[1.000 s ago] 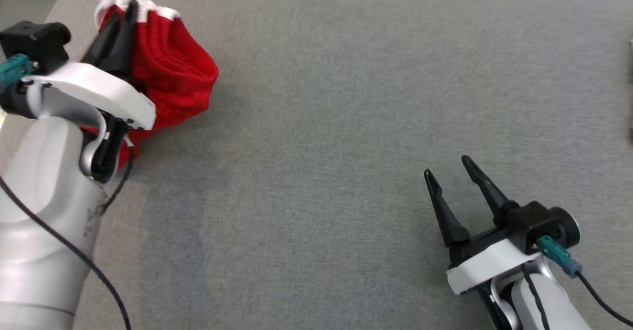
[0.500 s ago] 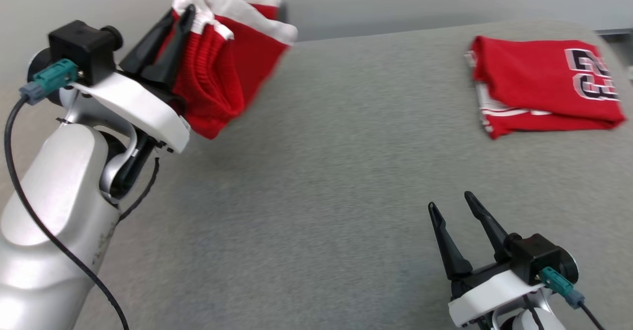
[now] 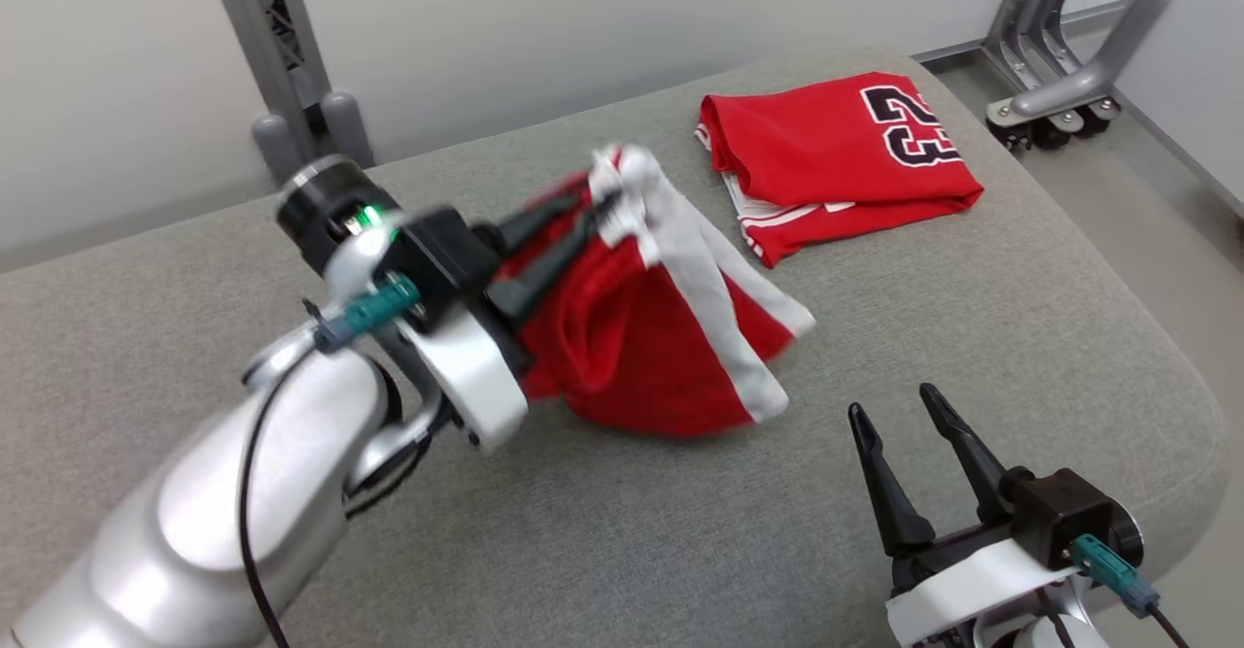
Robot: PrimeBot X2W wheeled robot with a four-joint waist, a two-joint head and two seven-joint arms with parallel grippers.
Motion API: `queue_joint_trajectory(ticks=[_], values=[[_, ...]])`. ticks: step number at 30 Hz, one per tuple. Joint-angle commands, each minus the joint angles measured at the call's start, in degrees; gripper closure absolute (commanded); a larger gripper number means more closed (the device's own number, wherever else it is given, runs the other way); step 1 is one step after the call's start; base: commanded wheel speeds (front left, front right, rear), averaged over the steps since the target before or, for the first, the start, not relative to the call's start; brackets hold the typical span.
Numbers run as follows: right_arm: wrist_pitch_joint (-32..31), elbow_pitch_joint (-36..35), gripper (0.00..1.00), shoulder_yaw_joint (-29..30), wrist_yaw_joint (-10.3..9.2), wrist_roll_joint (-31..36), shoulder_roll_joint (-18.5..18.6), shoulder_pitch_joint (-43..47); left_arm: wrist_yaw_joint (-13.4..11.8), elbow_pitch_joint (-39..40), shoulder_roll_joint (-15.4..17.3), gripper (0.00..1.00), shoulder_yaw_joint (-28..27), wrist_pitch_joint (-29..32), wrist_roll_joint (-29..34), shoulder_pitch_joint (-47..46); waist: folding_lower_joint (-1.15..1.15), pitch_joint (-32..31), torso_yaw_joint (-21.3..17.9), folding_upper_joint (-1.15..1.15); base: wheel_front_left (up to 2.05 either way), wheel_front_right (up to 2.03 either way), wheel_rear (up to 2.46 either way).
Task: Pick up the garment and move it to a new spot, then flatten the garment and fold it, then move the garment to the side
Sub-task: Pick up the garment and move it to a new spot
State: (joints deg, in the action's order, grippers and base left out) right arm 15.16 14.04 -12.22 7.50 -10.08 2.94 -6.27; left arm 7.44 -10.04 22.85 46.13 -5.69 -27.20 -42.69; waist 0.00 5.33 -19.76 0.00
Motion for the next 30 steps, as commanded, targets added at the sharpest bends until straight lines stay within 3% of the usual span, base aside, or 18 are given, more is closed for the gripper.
queue_joint_trajectory(ticks=[1, 6, 11, 12, 13, 14, 15, 16, 17, 20, 23, 30], values=[[0.0, -0.3, 0.00, 0.3, -0.02, 0.0, 0.1, 0.5, 0.0, -0.2, 0.9, 1.00, 1.2, -0.3, 0.6, 1.0, 0.00, 0.4, -0.1, 0.00, 0.00, 0.00, 0.00], [0.0, -0.7, 0.00, 1.4, -0.02, 0.2, 0.1, 1.0, 0.0, -2.9, 2.2, 1.00, 8.5, -0.9, 2.6, 4.7, 0.00, 2.0, 1.2, 0.00, 0.00, 0.00, 0.00], [0.0, -0.8, 0.00, 1.0, -0.02, -0.6, 0.1, 0.7, -0.9, -8.5, 0.8, 0.99, 11.7, -2.6, 4.1, 8.6, 0.00, 3.1, 3.4, 0.00, 0.00, 0.00, 0.00], [0.0, -0.8, 0.00, 0.9, -0.02, -0.7, 0.1, 0.6, -0.9, -9.6, 0.4, 0.69, 12.1, -2.8, 4.0, 9.2, 0.00, 3.2, 3.8, 0.00, 0.00, 0.00, 0.00], [0.0, -0.8, 0.00, 0.8, -0.02, -0.8, 0.1, 0.6, -0.9, -10.6, -0.2, 0.55, 12.4, -3.3, 3.6, 9.7, 0.00, 3.3, 4.3, 0.00, 0.00, 0.00, 0.00], [0.0, -0.7, 0.00, 0.7, -0.02, -0.8, 0.1, 0.5, -0.9, -11.5, -0.6, 0.50, 12.8, -3.6, 3.5, 10.0, 0.00, 3.3, 4.8, 0.00, 0.00, 0.00, 0.00], [0.0, -0.6, 0.00, 0.8, -0.02, -0.7, 0.1, 0.4, -0.8, -12.4, -0.9, 0.36, 13.0, -3.6, 3.2, 10.3, 0.00, 3.3, 5.3, 0.00, 0.00, 0.00, 0.00], [0.0, -0.5, 0.00, 1.0, -0.02, -0.6, 0.1, 0.3, -0.7, -13.1, -1.1, 0.08, 13.2, -3.5, 3.1, 10.4, 0.00, 3.3, 5.9, 0.00, 0.00, 0.00, 0.00], [0.0, -0.5, 0.00, 1.0, -0.02, -0.5, 0.1, 0.3, -0.8, -13.7, -1.1, 0.00, 13.5, -3.4, 3.4, 10.2, 0.00, 3.2, 6.4, 0.00, 0.00, 0.00, 0.00], [0.0, -0.3, 0.00, 1.4, -0.02, -0.2, 0.1, 0.1, -2.9, -14.9, -0.9, 0.00, 13.2, -4.2, 4.8, 9.0, 0.00, 2.8, 7.9, 0.00, 0.00, 0.00, 0.00], [0.0, -0.1, 0.00, 1.4, -0.02, -0.4, 0.1, 0.4, -7.1, -14.6, -0.4, 0.00, 11.1, -5.4, 5.2, 9.5, 0.00, 2.0, 9.4, 0.00, 0.00, 0.00, 0.00], [0.0, -0.5, 0.00, 1.2, -0.02, -1.6, 0.1, 1.4, -18.0, -6.5, -1.1, 0.00, -0.4, -9.0, -3.7, 18.9, 0.00, -0.2, 12.7, 0.00, 0.00, 0.00, 0.00]])
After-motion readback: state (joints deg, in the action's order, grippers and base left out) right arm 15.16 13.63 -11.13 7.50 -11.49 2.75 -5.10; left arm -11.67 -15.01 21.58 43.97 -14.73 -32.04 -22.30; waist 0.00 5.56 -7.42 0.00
